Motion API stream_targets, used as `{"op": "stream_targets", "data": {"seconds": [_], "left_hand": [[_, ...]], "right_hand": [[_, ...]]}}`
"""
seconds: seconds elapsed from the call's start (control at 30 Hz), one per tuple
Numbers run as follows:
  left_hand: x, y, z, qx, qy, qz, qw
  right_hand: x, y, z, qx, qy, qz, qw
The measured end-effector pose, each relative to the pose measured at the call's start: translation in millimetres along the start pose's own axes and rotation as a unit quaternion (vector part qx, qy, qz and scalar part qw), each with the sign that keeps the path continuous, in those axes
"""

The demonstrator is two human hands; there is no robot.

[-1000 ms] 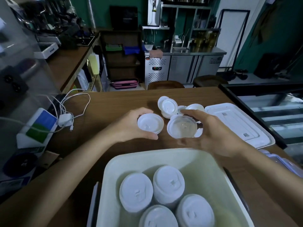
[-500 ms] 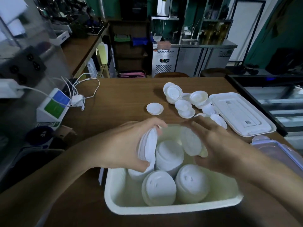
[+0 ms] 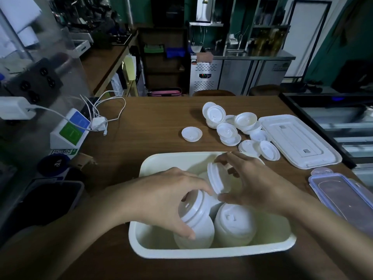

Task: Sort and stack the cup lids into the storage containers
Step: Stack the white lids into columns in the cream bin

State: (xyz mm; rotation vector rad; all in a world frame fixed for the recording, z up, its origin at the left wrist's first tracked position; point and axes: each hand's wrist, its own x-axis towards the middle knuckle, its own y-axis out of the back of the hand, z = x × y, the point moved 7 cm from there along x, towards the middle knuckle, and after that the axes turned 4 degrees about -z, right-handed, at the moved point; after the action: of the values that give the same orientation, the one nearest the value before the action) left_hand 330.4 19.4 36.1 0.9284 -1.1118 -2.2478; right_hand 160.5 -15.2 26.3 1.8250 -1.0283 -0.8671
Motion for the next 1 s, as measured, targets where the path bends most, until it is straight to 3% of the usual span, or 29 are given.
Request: {"op": "stream_targets", "data": {"seconds": [0.3,0.6,1.0], "left_hand": [[2,-13,17,0.031,-0.059,-0.011,0.998],[2,-12,-16,-0.032,-0.016,-0.039,0.999],[18,-23,-15,-0.041,-0.062,-0.016,0.997]], "right_hand": [[10,-16,7,-0.061,-0.008,0.003,0.998],[8,-16,9,0.010,0.044,0.010,0.999],[12,-15,8,0.012,0.043,0.005,0.999]]}}
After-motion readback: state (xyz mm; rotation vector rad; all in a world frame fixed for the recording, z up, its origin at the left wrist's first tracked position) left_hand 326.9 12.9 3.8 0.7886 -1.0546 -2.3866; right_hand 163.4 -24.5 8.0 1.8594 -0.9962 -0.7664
